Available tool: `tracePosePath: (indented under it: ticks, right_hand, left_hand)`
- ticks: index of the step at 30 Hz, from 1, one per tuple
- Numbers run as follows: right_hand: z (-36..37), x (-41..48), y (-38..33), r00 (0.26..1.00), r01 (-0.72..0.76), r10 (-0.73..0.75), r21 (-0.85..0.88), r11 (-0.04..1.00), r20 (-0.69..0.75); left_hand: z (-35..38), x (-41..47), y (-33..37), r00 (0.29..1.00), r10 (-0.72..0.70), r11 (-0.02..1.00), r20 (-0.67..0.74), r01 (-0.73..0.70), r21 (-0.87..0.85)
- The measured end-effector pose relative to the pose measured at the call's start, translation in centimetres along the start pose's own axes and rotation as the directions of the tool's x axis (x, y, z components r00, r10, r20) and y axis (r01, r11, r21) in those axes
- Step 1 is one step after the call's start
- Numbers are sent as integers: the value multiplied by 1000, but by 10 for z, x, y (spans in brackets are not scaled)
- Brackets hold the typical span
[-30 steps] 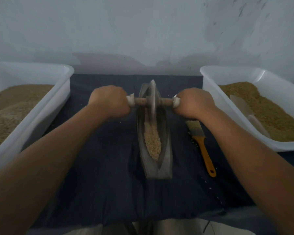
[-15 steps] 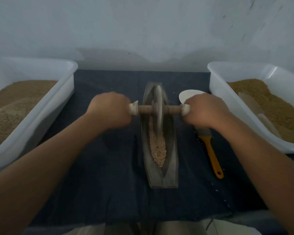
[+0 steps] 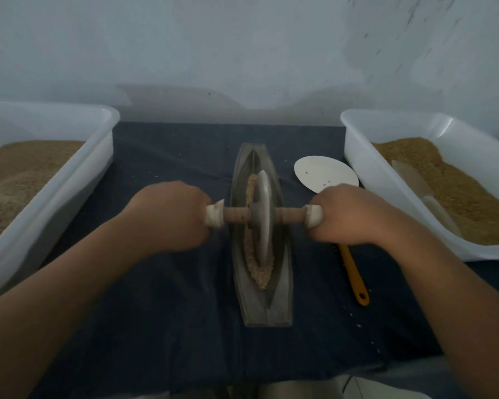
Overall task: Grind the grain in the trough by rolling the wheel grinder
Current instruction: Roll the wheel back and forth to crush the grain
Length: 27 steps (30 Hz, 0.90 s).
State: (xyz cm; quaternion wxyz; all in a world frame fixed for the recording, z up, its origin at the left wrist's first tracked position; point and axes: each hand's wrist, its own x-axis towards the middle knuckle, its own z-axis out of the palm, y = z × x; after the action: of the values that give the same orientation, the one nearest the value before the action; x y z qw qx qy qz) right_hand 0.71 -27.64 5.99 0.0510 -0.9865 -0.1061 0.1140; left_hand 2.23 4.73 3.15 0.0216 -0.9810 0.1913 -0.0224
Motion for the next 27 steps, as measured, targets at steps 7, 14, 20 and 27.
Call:
tracePosePath:
  ticks: [7, 14, 20, 27]
  right_hand:
    - [-7, 65, -5, 921, -101, -2, -243, 965, -389]
    - [-9, 10, -5, 999, 36, -37, -109, 993, -14]
    - [-4, 4, -5, 996, 46, -54, -102, 994, -75]
    - [-11, 63, -9, 909, -94, -15, -240, 966, -417]
  left_hand:
    - [-6, 64, -2, 972, -185, 982, -147, 188, 13]
    - [-6, 9, -2, 997, 12, 997, 71, -7, -78]
    - [6, -8, -1, 999, -35, 995, 20, 37, -89]
    - [-12, 68, -1, 975, -217, 975, -40, 214, -64]
